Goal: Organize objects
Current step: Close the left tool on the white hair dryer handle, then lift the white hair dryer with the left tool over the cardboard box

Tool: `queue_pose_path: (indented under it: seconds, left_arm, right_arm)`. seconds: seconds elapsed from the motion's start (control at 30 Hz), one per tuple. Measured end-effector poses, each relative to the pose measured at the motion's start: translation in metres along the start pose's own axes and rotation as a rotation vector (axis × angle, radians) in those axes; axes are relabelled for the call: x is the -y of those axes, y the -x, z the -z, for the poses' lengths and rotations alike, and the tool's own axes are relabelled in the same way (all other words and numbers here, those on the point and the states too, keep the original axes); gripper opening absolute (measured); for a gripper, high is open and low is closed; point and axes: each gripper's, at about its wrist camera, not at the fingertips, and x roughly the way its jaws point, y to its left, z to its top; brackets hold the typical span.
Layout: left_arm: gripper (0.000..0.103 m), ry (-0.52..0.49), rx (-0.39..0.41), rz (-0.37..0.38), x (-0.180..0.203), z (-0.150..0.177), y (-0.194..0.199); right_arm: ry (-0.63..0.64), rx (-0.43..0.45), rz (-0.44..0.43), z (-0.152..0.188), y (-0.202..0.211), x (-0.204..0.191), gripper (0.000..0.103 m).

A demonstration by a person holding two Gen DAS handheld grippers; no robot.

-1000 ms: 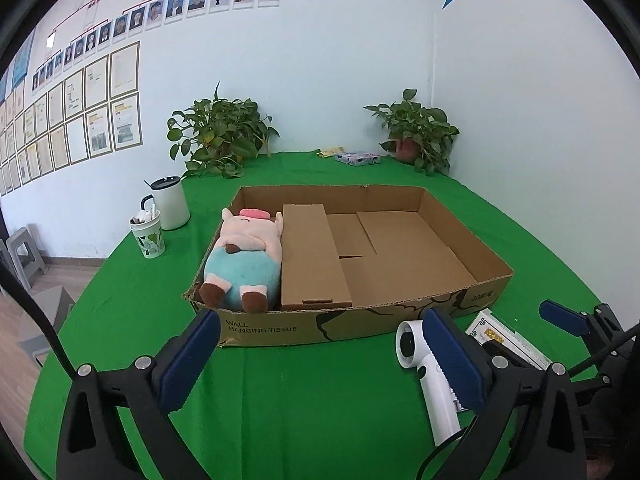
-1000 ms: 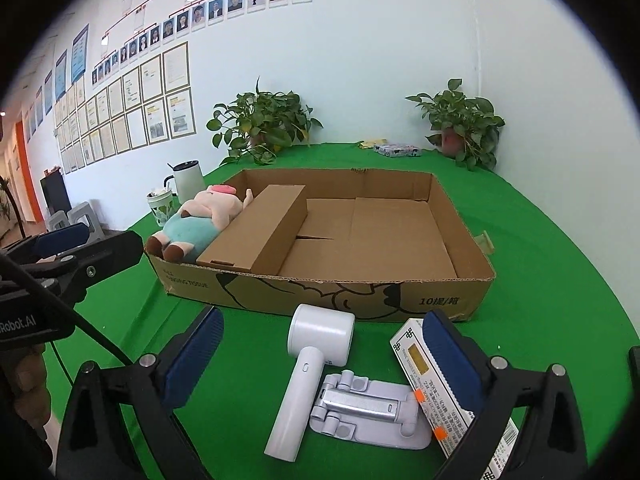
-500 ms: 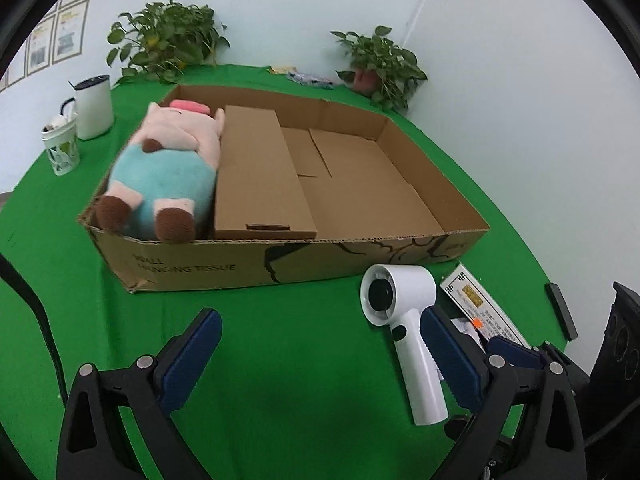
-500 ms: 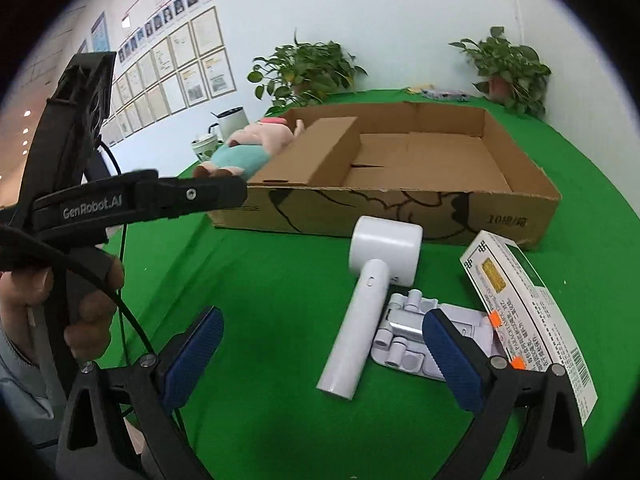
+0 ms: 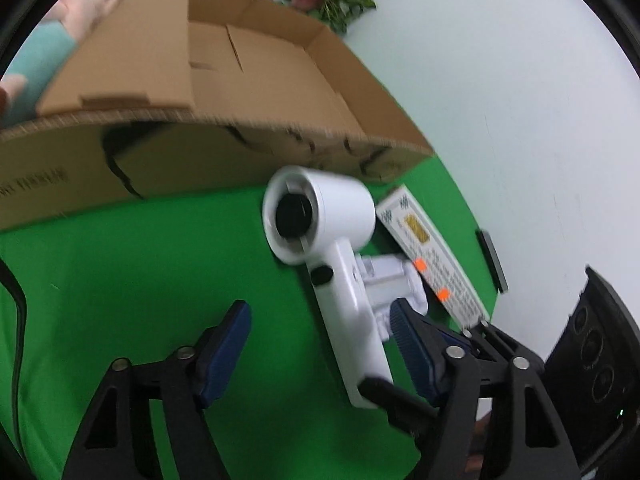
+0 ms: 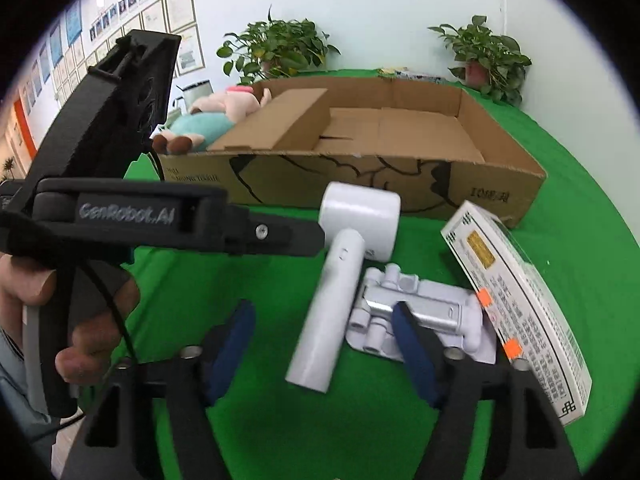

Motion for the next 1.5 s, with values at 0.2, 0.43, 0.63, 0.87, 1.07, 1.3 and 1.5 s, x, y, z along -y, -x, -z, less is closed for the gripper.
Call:
queue_pose_path:
  seconds: [0.2,0.43,0.63,0.87,1.07,1.3,1.5]
  left_arm:
    - [0.064,0.006,-0.027,0.055,0.007,0.004,-0.014]
    - [0.049,-0.052,-0.063,0.059,0.036,0.035,-0.021]
    - [0.041,-0.040,-0.050,0.032,0.061,0.078,-0.016]
    - [0.062,0.118,0.000,0.072,0.042,0.054,-0.011]
    - [0.050,0.136,0.004,0.084,0.036,0.041,-0.019]
    - [0.035,0.159,0.021,0.069,0.027,0.043,-0.013]
    - [0.033,0.133,0.043,0.028,0.036,0.043,-0.007]
  right_arm:
    - [0.005,-0.023,-0.033,0.009,-0.003,0.003,0.031]
    - [0.110,-0.013,-0.010,0.033,0.012,-0.012,0.027]
    - [0.121,-0.081,-0.059,0.069,0.039,-0.005,0.030]
    - [0.082,-0.061,-0.087,0.055,0.034,-0.001,0.062]
    - [0.041,-0.122,-0.058,0.050,0.019,0.006,0.056]
    - [0.089,-0.144,-0.055,0.059,0.027,-0.010,0.027]
    - [0.096,-0.154,-0.049,0.064,0.031,-0.020,0.027]
